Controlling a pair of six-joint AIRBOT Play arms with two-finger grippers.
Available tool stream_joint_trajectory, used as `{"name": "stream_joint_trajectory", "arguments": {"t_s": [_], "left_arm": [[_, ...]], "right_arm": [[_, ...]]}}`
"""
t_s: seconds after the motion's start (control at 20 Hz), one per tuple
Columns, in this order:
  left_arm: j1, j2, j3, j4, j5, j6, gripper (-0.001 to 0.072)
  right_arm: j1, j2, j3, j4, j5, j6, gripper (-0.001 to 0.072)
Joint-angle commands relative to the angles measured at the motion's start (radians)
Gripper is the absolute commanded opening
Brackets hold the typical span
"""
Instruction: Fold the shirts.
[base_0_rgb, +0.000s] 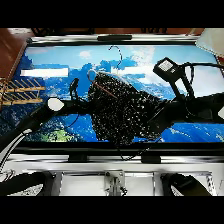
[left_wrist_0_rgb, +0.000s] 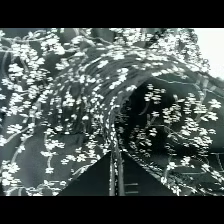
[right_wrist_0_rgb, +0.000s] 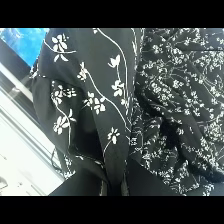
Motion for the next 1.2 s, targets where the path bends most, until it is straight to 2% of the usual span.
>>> {"name": "stream_joint_trajectory", "arguments": {"t_s": [0.0, 0.15, 0.25, 0.45, 0.9, 1.15], "left_arm": [[0.087, -0.008, 0.006, 0.016, 0.006, 0.0, 0.0054], [0.212, -0.008, 0.019, 0.016, -0.026, 0.0, 0.0054], [0.248, -0.01, 0.019, 0.017, -0.027, 0.01, 0.0054], [0.256, -0.035, 0.019, 0.017, -0.027, 0.031, 0.0054], [0.283, -0.039, 0.02, 0.016, -0.032, 0.031, 0.0054], [0.283, 0.03, 0.047, -0.006, -0.052, 0.134, 0.0054]], "right_arm": [[0.0, 0.0, 0.0, -0.002, 0.051, -0.007, 0.0065], [0.0, 0.0, 0.0, 0.002, 0.111, -0.068, 0.0064], [0.0, 0.0, 0.0, 0.03, 0.123, -0.126, 0.0065], [0.0, 0.0, 0.0, 0.053, 0.127, -0.159, 0.0065], [0.0, 0.0, 0.0, -0.004, 0.199, -0.182, 0.0064], [0.0, 0.0, 0.0, -0.033, 0.202, -0.187, 0.0064]]}}
